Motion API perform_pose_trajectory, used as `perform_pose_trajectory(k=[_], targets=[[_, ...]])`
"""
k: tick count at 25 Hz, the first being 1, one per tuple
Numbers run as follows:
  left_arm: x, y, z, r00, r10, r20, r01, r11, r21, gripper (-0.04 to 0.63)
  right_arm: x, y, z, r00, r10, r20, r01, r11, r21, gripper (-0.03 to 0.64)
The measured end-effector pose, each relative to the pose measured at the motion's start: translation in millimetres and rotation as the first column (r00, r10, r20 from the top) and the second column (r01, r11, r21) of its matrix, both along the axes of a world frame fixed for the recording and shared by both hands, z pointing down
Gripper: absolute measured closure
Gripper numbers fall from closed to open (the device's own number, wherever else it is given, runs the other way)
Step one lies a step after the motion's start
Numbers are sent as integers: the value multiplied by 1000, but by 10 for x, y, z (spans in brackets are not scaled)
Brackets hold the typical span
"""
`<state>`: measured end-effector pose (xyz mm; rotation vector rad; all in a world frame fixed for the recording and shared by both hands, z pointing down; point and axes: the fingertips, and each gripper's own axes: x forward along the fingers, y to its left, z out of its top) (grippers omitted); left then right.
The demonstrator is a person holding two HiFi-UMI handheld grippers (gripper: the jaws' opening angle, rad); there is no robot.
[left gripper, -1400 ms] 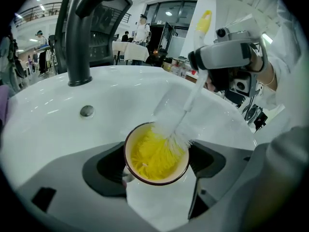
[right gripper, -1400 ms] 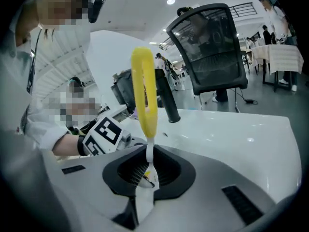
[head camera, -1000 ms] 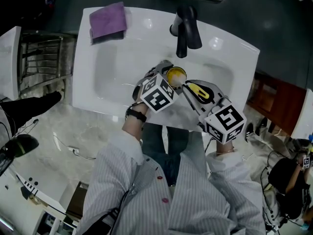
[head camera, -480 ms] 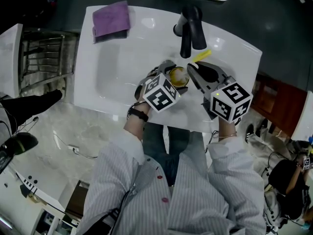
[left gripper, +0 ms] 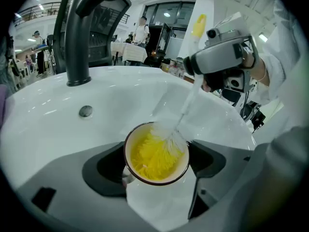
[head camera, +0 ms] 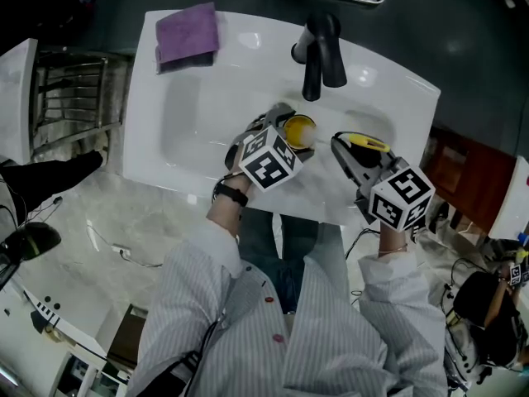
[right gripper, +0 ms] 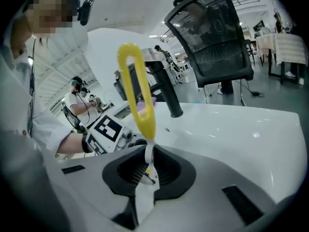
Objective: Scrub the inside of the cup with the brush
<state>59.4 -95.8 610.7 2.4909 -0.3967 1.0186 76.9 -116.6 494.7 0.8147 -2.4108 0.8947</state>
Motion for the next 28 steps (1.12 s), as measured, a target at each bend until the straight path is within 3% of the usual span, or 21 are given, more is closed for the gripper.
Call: perform_pose_trajectory(k=[6, 11, 16, 28], targets=[[7, -5, -3, 1000, -1, 1, 1, 1000, 1, 199, -259, 201, -65, 999, -38, -23, 38, 999, 30, 558], [5, -2, 4, 1000, -3, -1, 3, 1000, -2, 199, -427, 124, -87, 997, -55, 62, 57, 998, -30, 537], [6, -1, -6, 1000, -2, -1, 2, 1000, 0, 199, -506, 4, -99, 995, -62, 74, 65, 997, -30, 534], [12, 6, -18, 1000, 8, 17, -9, 1000, 19, 199, -669, -376, -68, 996, 14, 82, -14, 1000, -6, 535]])
